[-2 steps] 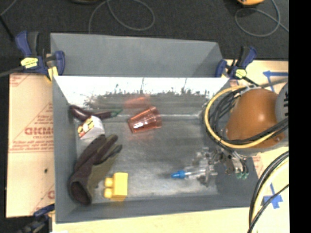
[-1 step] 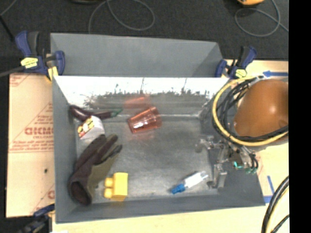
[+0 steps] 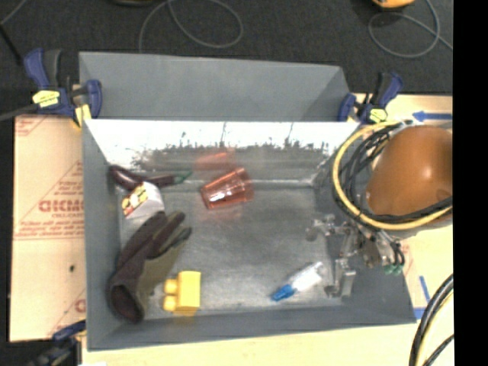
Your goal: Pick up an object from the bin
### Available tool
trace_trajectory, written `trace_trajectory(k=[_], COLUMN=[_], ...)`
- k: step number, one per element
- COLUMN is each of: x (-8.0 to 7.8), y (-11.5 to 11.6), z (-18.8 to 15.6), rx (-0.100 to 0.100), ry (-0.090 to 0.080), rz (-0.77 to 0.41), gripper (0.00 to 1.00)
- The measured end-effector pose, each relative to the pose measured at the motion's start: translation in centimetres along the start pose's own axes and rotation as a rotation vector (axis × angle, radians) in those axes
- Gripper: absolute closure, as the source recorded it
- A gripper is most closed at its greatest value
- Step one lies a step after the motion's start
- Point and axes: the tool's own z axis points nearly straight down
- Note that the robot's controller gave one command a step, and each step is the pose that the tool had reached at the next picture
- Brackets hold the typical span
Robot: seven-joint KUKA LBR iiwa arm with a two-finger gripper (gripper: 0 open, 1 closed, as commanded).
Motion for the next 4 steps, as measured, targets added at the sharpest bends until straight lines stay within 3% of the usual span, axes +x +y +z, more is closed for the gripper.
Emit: trace_trajectory(k=[1, 2, 3, 4], x=[-0.7, -0.3, -0.3, -3.4], y=[-0.6, -3.9, -3.9, -3.7], z=[5.1, 11.2, 11.2, -3.3], rx=[0.003, 0.002, 0.002, 0.003], ry=[-0.012, -0.003, -0.003, -0.007], rz=[-0.013, -0.396, -0.396, -0.369], gripper=[0.0, 1.0, 1.0, 1.0])
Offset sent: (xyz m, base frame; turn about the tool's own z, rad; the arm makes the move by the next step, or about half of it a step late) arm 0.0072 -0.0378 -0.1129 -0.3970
